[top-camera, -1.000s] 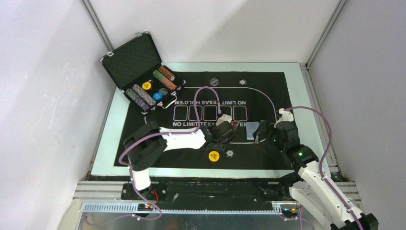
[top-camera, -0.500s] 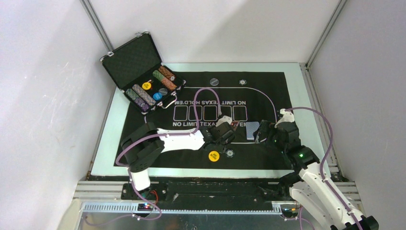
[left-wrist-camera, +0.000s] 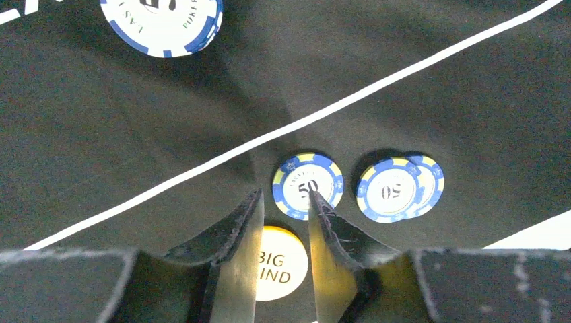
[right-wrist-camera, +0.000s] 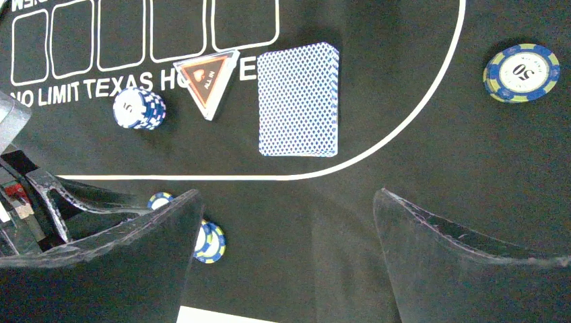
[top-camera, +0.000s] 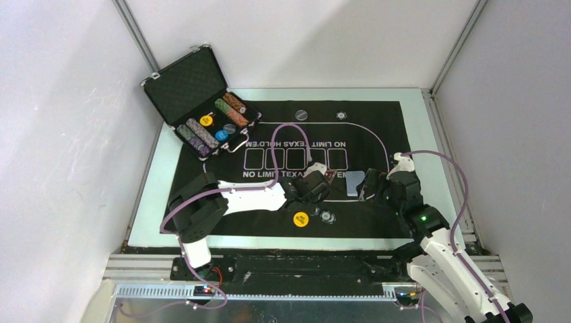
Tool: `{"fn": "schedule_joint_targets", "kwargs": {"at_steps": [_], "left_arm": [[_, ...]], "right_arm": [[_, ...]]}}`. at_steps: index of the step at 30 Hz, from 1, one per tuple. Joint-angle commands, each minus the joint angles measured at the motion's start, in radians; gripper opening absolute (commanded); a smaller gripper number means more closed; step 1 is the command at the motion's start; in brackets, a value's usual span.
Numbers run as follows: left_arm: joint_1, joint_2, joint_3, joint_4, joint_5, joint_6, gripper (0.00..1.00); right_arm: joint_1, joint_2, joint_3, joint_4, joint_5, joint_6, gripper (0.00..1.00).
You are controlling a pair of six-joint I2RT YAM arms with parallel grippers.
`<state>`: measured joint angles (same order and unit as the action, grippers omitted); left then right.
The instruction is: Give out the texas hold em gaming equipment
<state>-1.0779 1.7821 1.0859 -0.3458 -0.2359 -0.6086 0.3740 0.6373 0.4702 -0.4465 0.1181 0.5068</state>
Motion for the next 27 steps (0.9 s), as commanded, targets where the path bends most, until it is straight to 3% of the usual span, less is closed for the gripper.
{"fn": "schedule_joint_targets", "kwargs": {"at_steps": [1, 6, 10, 12, 14, 16, 20, 27], "left_arm": [[-0.004, -0.073, -0.008, 0.016, -0.016, -0.017, 0.38], [0.009, -0.184, -0.05, 0.008, -0.075, -0.023, 0.45], [0.057, -0.329, -0.154, 0.039, -0.116, -0.052, 0.57], [0.089, -0.405, -0.21, 0.039, -0.159, -0.086, 0.69], [0.125, -0.485, -0.266, 0.024, -0.23, -0.12, 0.9], [0.164, -0.566, -0.316, -0.003, -0.285, -0.165, 0.98], [0.226, -0.722, -0.39, -0.141, -0.424, -0.266, 1.0], [0.251, -0.941, -0.499, -0.245, -0.534, -0.351, 1.0]], "right_arm": [[-0.005, 0.0, 0.0, 0.024, 0.004, 0.0, 1.0], [-0.005, 0.037, 0.001, 0.027, -0.115, -0.009, 0.99], [0.009, 0.072, -0.013, -0.006, -0.238, 0.032, 0.97], [0.035, 0.097, -0.029, 0.003, -0.302, 0.06, 0.97], [0.088, 0.132, -0.039, 0.025, -0.323, 0.109, 0.95], [0.169, 0.178, -0.04, 0.045, -0.288, 0.164, 0.93], [0.337, 0.29, -0.037, 0.112, -0.203, 0.284, 0.85], [0.398, 0.465, -0.036, 0.207, -0.103, 0.423, 0.7]]}}
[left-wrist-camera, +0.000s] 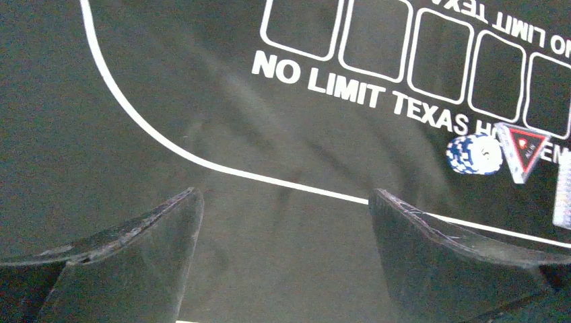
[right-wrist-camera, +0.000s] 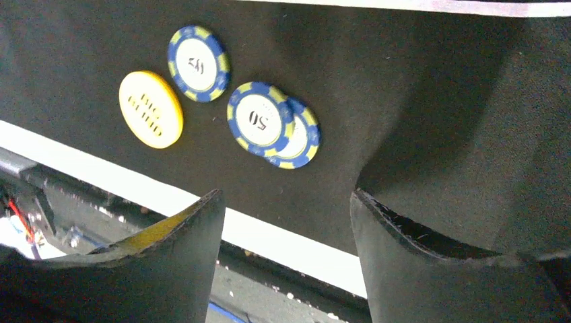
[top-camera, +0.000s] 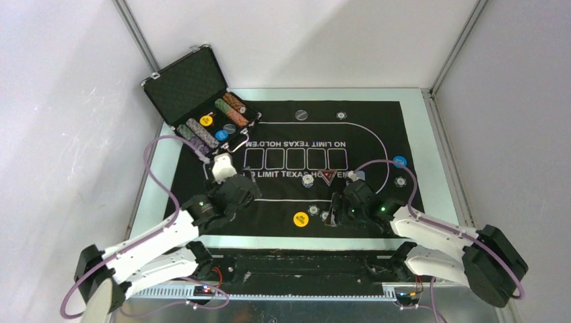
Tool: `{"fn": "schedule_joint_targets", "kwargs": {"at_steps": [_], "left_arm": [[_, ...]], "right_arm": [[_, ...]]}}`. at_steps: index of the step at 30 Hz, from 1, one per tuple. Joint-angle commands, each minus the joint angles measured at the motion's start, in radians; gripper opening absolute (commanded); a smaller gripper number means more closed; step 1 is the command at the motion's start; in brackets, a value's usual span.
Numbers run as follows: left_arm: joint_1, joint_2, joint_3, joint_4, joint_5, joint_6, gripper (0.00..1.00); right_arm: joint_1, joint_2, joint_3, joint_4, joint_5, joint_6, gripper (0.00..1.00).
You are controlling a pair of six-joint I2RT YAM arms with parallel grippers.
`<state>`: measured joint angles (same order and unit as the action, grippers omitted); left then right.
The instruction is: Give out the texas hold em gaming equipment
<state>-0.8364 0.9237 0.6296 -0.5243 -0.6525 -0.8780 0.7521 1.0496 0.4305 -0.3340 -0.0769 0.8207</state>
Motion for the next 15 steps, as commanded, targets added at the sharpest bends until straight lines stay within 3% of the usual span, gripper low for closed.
{"fn": "schedule_joint_targets", "kwargs": {"at_steps": [1, 15], "left_arm": [[0.009, -0.095, -0.051, -0.065, -0.115, -0.081, 1.0], [0.011, -0.123, -0.086, -0.028, -0.091, -0.036, 1.0]], "right_arm": [[0.026, 0.061, 0.004, 0.114, 0.103, 0.126, 0.68], [0.043, 0.165, 0.007, 0.235, 0.117, 0.182, 0.62]]}}
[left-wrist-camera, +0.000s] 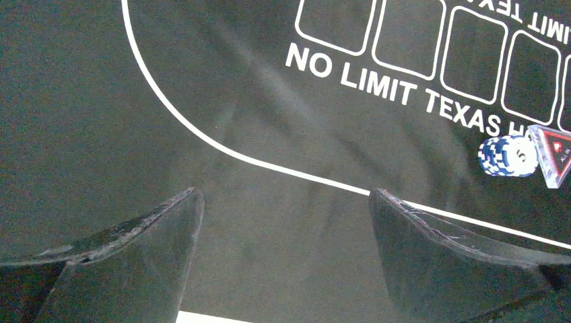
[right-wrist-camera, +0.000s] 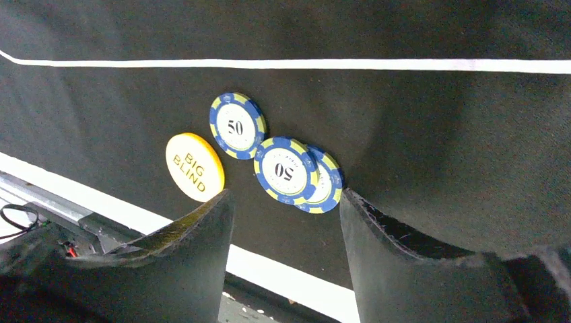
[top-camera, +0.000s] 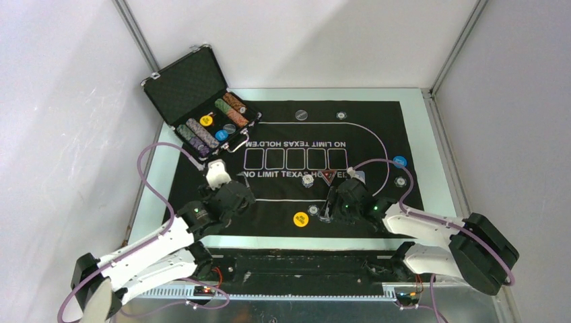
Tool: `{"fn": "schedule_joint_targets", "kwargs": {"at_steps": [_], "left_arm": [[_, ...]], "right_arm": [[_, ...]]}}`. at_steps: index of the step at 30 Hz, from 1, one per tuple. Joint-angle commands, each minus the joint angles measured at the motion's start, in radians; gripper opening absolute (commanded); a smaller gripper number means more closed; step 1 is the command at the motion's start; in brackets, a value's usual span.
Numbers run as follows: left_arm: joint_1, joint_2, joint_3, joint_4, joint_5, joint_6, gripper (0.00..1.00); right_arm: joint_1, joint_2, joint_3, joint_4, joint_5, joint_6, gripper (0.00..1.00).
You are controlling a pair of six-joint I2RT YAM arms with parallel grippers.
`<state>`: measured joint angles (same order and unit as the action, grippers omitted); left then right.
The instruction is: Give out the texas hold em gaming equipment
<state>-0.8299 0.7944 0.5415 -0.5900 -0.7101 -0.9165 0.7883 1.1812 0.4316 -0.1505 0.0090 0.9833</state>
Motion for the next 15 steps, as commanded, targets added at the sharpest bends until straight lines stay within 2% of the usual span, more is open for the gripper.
{"fn": "schedule_joint_targets", "kwargs": {"at_steps": [1, 8, 12, 15], "left_arm": [[0.006, 0.009, 0.003, 0.042, -0.032, 0.005, 1.0], [0.006, 0.032, 0.009, 0.054, -0.028, 0.016, 1.0], [0.009, 0.036, 0.018, 0.056, -0.032, 0.028, 1.0], [0.022, 0.035, 0.023, 0.063, -0.027, 0.038, 1.0]], "right_arm": [[0.007, 0.036, 0.008, 0.059, 0.03, 0.019, 0.62], [0.001, 0.013, 0.036, -0.005, 0.08, -0.01, 0.66], [-0.008, -0.078, 0.069, -0.065, 0.136, -0.11, 0.77], [-0.025, -0.169, 0.12, -0.09, 0.175, -0.225, 0.94]]}}
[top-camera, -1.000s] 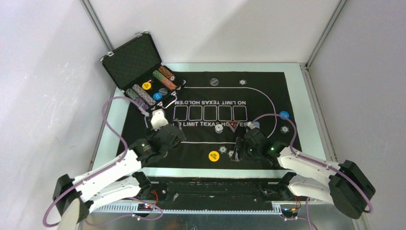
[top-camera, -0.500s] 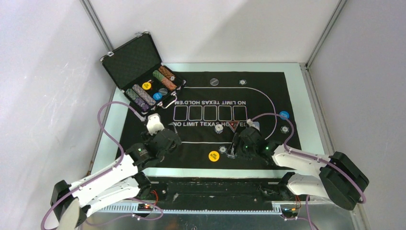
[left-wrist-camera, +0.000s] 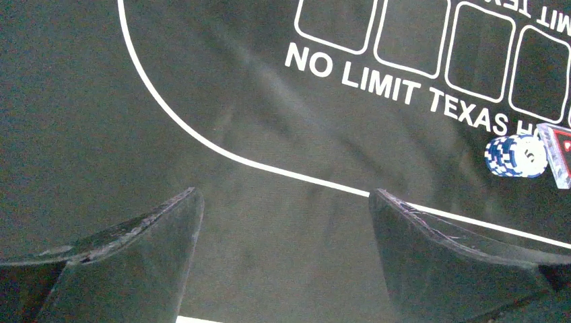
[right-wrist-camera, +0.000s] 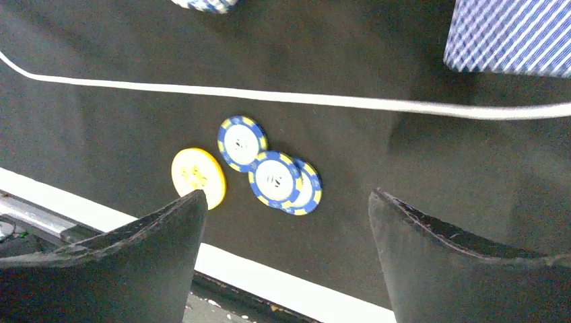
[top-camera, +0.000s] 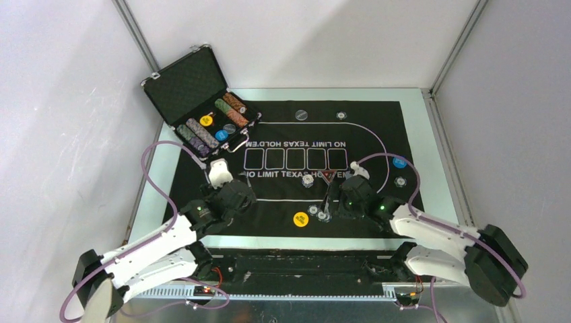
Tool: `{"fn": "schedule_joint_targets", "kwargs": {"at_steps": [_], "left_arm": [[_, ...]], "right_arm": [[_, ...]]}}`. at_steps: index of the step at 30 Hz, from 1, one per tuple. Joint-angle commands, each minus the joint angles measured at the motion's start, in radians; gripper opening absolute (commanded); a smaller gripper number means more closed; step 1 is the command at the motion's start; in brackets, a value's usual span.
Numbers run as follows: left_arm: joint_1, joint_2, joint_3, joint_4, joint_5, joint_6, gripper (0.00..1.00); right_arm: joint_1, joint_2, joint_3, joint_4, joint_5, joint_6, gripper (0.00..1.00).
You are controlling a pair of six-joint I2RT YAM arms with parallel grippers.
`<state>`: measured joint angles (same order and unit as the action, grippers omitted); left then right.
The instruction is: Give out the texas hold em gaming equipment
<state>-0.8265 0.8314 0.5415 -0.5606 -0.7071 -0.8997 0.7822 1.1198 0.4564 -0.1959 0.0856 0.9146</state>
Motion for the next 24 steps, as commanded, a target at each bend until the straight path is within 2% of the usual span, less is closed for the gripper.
{"fn": "schedule_joint_targets", "kwargs": {"at_steps": [1, 6, 10, 13, 16, 24], "left_arm": [[0.024, -0.003, 0.022, 0.04, -0.026, 0.024, 1.0], [0.104, -0.008, 0.004, 0.088, 0.055, 0.061, 1.0], [0.164, -0.009, 0.003, 0.096, 0.106, 0.09, 1.0], [0.185, -0.01, 0.007, 0.085, 0.107, 0.103, 1.0], [0.187, -0.008, -0.007, 0.095, 0.104, 0.096, 1.0], [0.188, -0.049, -0.059, 0.106, 0.063, 0.085, 1.0]], "right_arm": [[-0.042, -0.122, 0.106, -0.05, 0.099, -0.211, 0.97], [-0.23, -0.148, 0.208, -0.026, -0.003, -0.371, 0.99], [-0.289, -0.064, 0.314, -0.021, -0.11, -0.461, 1.0], [-0.262, 0.077, 0.429, -0.061, -0.173, -0.512, 1.0], [-0.19, 0.218, 0.543, -0.162, -0.167, -0.568, 1.0], [-0.05, 0.612, 0.843, -0.379, 0.057, -0.57, 0.95]]}}
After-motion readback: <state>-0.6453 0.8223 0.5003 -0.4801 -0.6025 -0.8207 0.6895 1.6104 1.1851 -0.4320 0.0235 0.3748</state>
